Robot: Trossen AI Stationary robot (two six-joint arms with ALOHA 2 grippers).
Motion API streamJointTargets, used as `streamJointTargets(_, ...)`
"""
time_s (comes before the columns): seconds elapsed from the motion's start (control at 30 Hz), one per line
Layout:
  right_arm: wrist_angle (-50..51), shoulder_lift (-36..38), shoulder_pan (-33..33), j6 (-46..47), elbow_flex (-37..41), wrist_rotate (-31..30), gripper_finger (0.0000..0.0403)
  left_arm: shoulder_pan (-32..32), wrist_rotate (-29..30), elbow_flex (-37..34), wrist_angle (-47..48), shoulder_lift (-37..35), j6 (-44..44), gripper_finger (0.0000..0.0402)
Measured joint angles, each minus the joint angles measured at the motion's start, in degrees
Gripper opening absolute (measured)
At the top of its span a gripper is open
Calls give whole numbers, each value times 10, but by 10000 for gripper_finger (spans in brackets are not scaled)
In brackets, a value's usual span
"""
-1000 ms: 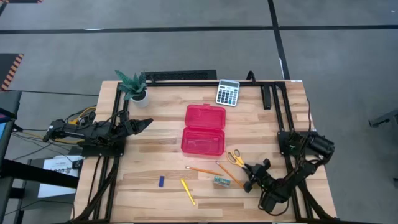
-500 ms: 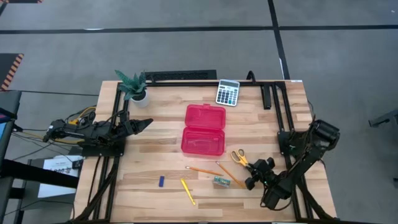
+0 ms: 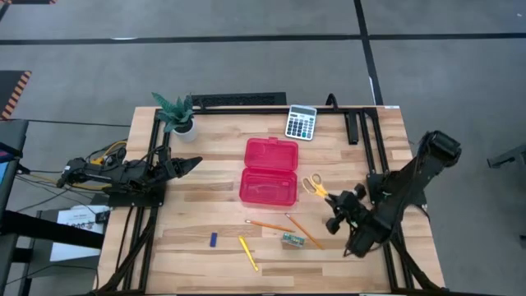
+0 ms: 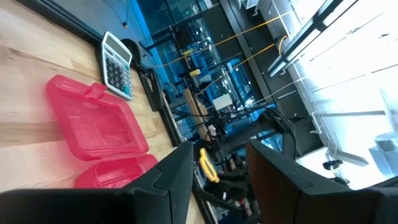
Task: Pack school essentials
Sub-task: Put the yellow scissors into the red supply box
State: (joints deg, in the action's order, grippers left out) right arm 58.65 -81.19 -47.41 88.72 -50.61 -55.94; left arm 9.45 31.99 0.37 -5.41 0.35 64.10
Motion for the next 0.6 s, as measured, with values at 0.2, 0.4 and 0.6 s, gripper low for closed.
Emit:
streamJointTargets(0.2,-118,47,88,-223,-4,-27,51,0,0,0,0,0,0,137)
streamJointTargets(0.4,-287,67,163,-451,-4,-8,56,0,0,0,0,0,0,137)
streamJointTargets(0.6,-455,73,235,-635,-4,86,57,0,1,0,0,0,-4,137)
